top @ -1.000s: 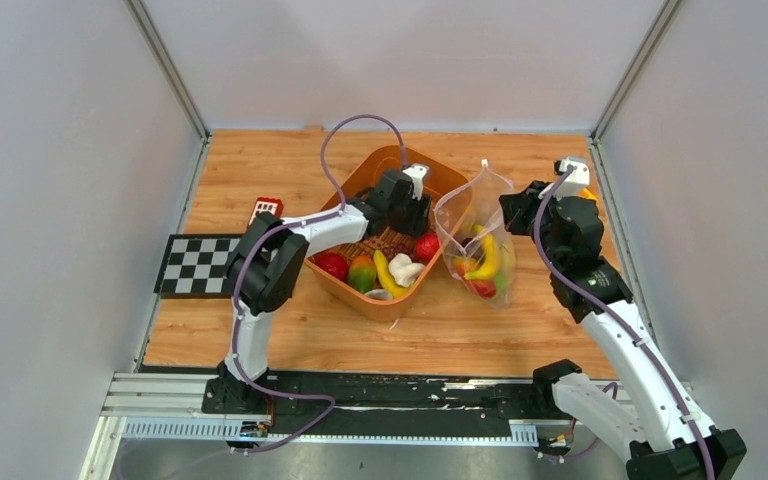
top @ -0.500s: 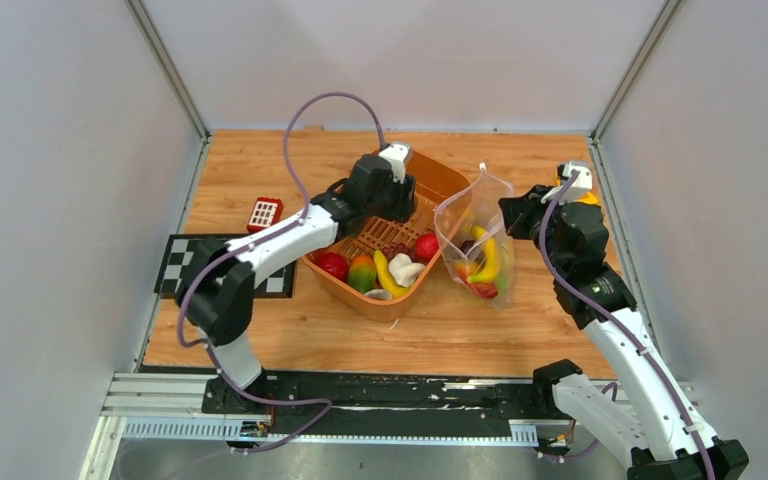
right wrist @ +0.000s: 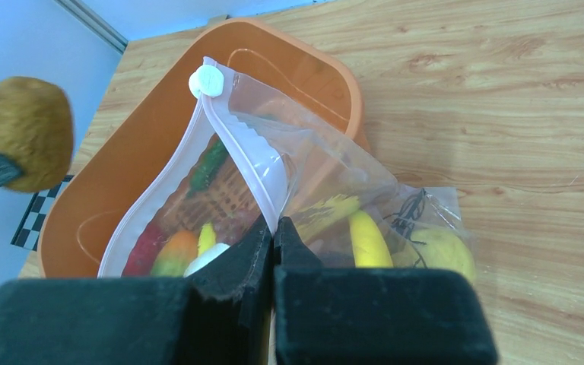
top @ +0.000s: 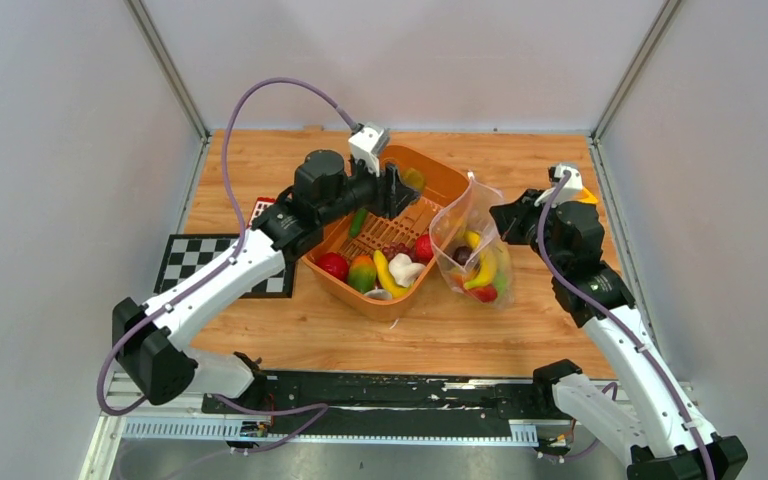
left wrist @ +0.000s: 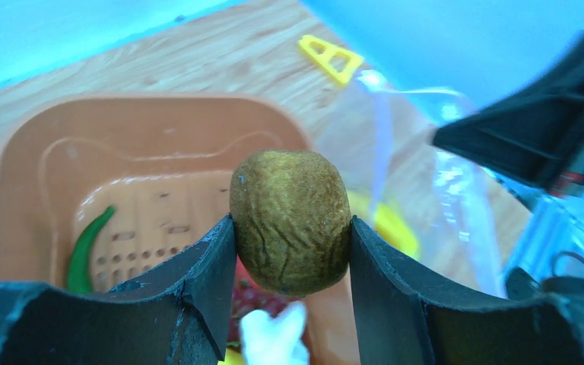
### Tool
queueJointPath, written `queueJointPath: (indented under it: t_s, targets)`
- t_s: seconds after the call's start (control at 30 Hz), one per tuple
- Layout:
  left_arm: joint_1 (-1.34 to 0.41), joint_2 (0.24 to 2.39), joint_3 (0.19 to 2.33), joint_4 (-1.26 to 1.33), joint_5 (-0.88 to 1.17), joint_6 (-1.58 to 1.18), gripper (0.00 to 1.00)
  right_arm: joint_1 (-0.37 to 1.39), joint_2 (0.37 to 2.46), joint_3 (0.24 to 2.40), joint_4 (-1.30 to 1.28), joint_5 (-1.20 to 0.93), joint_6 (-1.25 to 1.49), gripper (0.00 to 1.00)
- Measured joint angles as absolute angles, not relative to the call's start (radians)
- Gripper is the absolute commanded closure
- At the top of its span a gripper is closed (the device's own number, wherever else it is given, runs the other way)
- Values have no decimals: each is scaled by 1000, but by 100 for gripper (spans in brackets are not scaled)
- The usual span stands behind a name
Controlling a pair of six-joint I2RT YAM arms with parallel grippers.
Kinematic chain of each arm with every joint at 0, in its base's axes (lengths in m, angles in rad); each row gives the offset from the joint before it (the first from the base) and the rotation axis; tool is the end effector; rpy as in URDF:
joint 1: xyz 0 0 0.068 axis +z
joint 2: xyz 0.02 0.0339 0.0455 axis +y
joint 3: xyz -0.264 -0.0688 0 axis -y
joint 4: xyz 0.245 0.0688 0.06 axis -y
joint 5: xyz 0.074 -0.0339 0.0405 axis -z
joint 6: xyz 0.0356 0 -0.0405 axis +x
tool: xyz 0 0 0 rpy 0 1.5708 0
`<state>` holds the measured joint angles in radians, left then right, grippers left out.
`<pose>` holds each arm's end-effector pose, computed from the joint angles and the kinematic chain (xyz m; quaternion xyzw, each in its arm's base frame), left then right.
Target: Place the food in the zip-top bag and seal the zipper
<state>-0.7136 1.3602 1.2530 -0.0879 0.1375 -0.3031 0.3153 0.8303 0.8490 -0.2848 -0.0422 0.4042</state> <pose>0.2403 -0.2145 0.3839 0.1998 0.7457 -0.3547 0.5275 0.1815 0.0608 0.3441 0.0225 0.7943 0.2294 0.5622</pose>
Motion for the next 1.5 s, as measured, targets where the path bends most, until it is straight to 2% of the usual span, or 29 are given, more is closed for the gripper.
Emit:
queueJointPath:
  t_s: [0.3,0.53,0.67,0.73,0.83,0.87,1.17,1.5]
  targets:
    - [-862,1341,1271,-70,322,-215,44,315,819,850,-302,-66,420,100]
    - [-899,1431,1340,-76,358,-169,43,315,814,850,-302,-99,426,100]
    - [-903,1493,1369,-88,329,-170,34,315,799,850,-303,-108,426,100]
    - [-904,1513,1371,-101,303,-168,25,315,789,850,-303,-109,426,100]
    - [-904,1549,1399,-137,279,-159,2,315,776,850,-303,-107,425,99]
    - [-904,1559,1409,-144,278,-155,0,315,769,850,-303,-107,425,99]
    - [-909,1542,1398,-141,251,-137,0,315,763,850,-303,-105,425,99]
    - [-896,1290,1191,-68,23,-98,0,315,763,849,-312,-104,425,99]
